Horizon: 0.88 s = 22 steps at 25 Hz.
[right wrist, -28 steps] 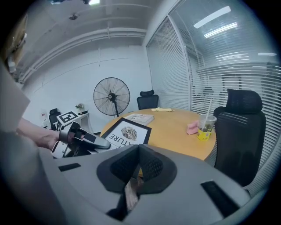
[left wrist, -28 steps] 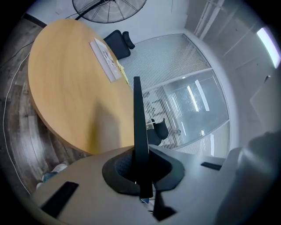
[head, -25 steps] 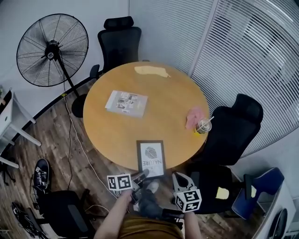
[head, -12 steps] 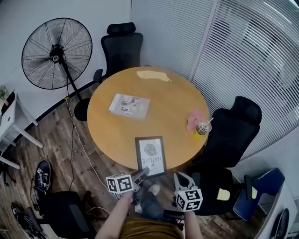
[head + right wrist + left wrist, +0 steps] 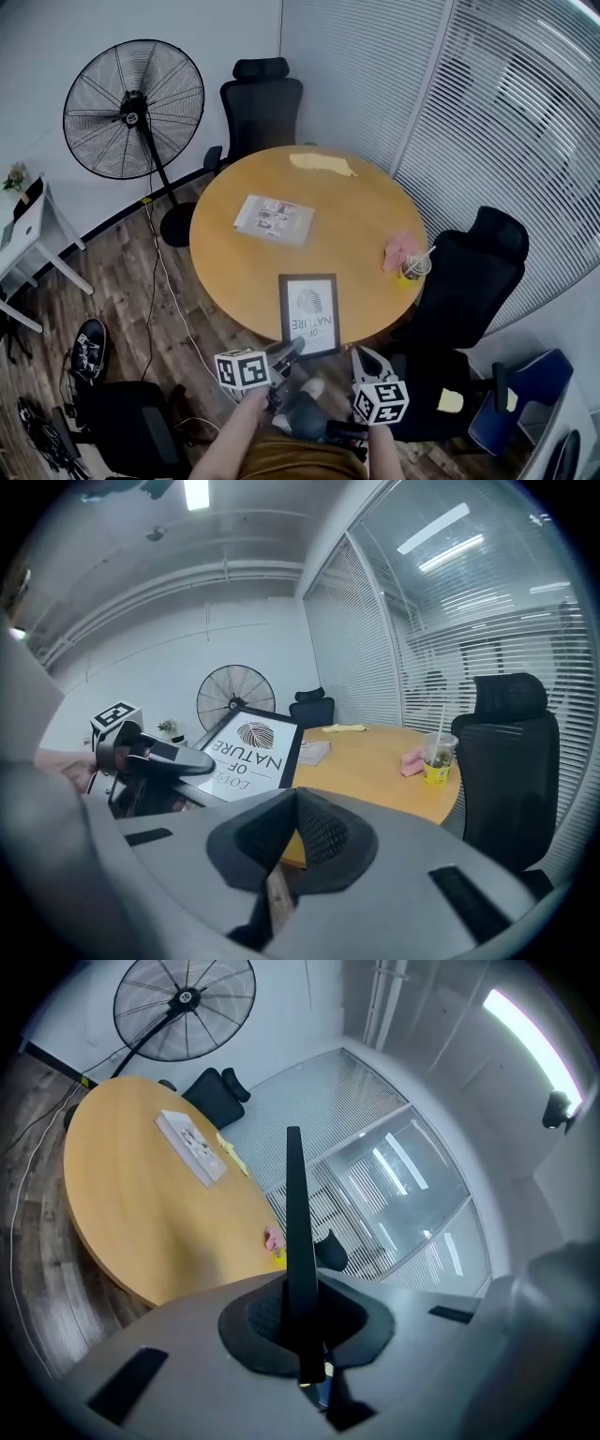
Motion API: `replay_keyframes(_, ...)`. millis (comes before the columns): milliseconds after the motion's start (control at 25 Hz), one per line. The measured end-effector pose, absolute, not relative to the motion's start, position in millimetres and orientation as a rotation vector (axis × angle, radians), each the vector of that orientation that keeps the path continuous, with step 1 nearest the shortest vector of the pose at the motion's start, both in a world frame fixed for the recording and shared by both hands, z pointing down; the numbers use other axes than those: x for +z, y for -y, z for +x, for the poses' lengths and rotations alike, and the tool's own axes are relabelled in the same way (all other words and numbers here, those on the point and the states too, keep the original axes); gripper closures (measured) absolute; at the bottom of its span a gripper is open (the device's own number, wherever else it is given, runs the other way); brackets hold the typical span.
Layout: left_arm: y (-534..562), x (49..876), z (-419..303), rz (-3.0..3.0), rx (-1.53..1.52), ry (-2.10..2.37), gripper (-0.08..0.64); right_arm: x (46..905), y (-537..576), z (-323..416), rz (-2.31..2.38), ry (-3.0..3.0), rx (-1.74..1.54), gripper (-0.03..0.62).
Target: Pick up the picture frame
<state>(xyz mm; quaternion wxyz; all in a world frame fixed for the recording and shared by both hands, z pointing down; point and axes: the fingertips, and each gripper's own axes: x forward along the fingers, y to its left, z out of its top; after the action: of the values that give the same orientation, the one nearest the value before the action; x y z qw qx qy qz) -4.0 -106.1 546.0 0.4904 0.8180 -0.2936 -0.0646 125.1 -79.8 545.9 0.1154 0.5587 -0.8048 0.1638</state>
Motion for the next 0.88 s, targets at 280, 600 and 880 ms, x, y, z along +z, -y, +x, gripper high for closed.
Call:
replay_keyframes(280,106,537,-5,2.016,-0.164,0.716,0.520,537,81,121,1.650,2.377,0.442,0.580)
replay_keyframes(600,104,529,-5,2.027,-0.172,0.704,0.520,532,75,123,1.681,2.376,0.428,0.580)
replay_keyframes(880,101,525,-6,2.031,-0.175,0.699,0.520,527,72,125,1.697,2.373,0.422,0.580)
